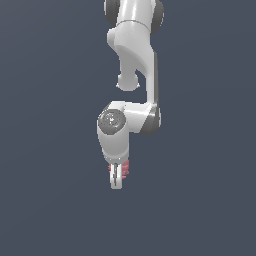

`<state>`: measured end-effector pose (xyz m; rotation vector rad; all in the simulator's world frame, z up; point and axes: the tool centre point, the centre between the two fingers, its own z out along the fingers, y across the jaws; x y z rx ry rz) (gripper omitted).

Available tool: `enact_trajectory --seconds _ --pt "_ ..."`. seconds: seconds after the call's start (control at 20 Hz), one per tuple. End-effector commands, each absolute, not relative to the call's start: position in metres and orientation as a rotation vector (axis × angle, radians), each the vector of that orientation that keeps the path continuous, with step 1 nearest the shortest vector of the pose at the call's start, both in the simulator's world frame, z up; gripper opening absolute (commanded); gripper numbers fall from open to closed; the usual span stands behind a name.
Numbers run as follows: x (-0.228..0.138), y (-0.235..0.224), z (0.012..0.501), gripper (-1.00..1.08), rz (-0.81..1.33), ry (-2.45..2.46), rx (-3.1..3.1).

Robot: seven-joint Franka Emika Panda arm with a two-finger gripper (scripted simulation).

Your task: Pick up the object and move it to a goal position.

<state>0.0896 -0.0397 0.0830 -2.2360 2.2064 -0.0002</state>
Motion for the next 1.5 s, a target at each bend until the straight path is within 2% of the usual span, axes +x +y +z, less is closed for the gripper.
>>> enact_trajectory --seconds 0.0,0.35,0.4,1.05,1.45 --pt "0.089 -0.04 0.07 1.0 0.0 2.208 -2.235" --pt "0.091 -0.04 0.064 1.0 0.0 2.209 -2.234" --pt "0.091 -0.04 0.064 -1.0 0.0 2.209 -2.234" --pt "0.09 -0.036 0.064 -1.0 0.0 2.209 -2.234" --pt "0.086 0.015 0.07 -1.0 0.0 2.208 -2.235"
